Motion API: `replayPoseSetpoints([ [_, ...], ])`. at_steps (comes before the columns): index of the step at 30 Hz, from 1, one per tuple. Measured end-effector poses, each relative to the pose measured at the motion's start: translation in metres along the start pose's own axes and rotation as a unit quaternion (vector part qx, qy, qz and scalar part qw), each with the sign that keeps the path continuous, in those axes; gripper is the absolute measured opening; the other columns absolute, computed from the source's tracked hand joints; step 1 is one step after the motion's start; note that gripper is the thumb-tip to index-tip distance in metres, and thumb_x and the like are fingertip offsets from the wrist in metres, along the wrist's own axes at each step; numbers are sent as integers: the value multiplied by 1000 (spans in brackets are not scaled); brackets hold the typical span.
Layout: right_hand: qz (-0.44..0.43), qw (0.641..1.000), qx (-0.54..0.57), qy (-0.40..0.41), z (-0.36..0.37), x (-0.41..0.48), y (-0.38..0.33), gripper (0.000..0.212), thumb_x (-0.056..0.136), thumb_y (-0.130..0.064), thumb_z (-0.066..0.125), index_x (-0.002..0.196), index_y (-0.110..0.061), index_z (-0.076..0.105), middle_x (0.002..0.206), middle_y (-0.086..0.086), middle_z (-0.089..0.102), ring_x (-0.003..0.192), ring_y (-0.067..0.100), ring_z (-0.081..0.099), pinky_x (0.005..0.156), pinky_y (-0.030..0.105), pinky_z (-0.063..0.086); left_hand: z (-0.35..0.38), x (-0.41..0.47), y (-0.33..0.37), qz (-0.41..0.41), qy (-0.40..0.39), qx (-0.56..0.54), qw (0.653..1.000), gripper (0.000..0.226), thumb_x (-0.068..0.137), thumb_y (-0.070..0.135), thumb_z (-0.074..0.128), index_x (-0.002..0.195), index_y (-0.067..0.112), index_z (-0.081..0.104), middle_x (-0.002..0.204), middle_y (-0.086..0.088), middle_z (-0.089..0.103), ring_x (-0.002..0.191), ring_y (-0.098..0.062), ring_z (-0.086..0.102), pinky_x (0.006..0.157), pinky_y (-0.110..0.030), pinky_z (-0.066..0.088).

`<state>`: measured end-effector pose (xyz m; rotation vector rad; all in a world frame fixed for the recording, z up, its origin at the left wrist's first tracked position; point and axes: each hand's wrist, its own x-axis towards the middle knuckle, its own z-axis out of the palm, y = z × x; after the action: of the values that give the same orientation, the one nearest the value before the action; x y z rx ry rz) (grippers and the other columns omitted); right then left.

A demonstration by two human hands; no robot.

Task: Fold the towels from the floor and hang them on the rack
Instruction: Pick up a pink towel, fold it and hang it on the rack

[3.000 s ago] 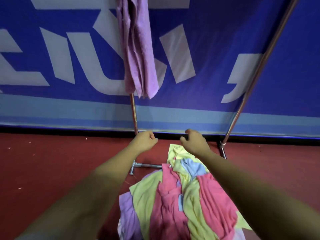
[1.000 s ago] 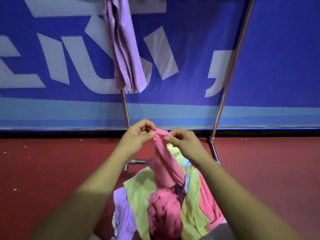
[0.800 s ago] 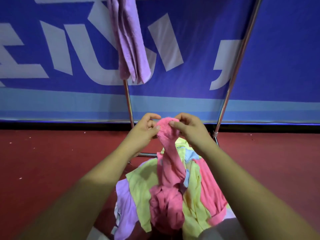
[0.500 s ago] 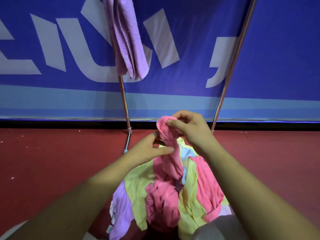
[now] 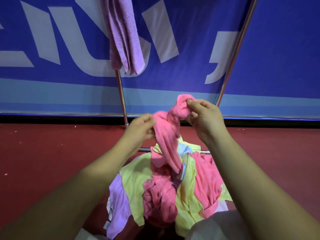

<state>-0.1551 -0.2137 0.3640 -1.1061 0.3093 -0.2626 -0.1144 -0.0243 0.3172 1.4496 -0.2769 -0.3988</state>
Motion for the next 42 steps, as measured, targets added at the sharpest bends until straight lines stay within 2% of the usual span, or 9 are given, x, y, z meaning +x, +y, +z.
replayPoseSetpoints([
  [5,108,989,-57,-81,0,4,17,19,96,-21,63,105,-5,66,107,17,72,100,34,70,98,45,51,-24,1,59,95,9,-217,971,16,97,13,48,107,3,56,103,-21,61,94,-26,62,91,-37,50],
  [8,159,962,-64,-214,11,-2,22,58,90,-47,66,132,-7,57,123,22,67,103,34,67,97,46,51,-32,-4,55,53,-22,-159,986,20,92,16,53,107,9,63,99,-18,58,88,-28,54,78,-42,42],
  [10,144,949,-96,-263,20,-7,27,56,89,-49,68,125,-7,59,106,24,64,93,32,58,85,38,54,-32,-8,49,23,-46,-86,995,25,89,19,55,110,10,65,94,-17,58,82,-27,51,68,-39,37],
  [13,97,954,-136,-247,25,-11,34,19,93,-28,67,102,-11,64,66,0,56,72,21,50,67,27,43,-30,-12,46,9,-88,16,996,8,87,19,56,89,18,64,72,-3,55,60,-11,46,50,-22,33],
  [18,75,971,-117,-196,24,-4,34,14,93,-7,63,79,-9,62,61,-4,61,57,9,54,68,25,44,-38,-8,40,-28,-59,76,995,25,83,3,73,96,11,54,75,-2,67,60,-10,58,49,-20,44],
  [22,68,987,-23,-143,17,4,24,16,97,-14,60,81,-12,61,78,7,66,72,22,60,79,38,44,-67,-3,32,-44,-6,423,905,35,69,32,82,99,18,71,88,5,75,75,-7,64,69,-29,54],
  [30,63,991,-69,-95,0,13,23,24,92,-4,63,71,-11,57,60,1,61,50,12,53,57,28,44,-63,-6,42,38,-40,232,971,36,76,17,77,112,17,74,119,2,70,109,-5,64,98,-16,46],
  [35,51,986,-94,-125,-4,13,23,24,90,-6,68,67,-14,68,68,6,66,60,18,57,63,31,49,-56,-6,47,51,-43,154,986,16,83,-1,70,91,10,61,81,4,67,76,-6,60,73,-16,50],
  [42,46,993,-68,-89,-9,15,16,15,91,-1,64,105,-6,67,77,7,71,63,18,62,63,31,52,-61,1,37,9,-1,328,945,23,79,20,81,95,12,66,84,0,70,75,-7,56,74,-28,44],
])
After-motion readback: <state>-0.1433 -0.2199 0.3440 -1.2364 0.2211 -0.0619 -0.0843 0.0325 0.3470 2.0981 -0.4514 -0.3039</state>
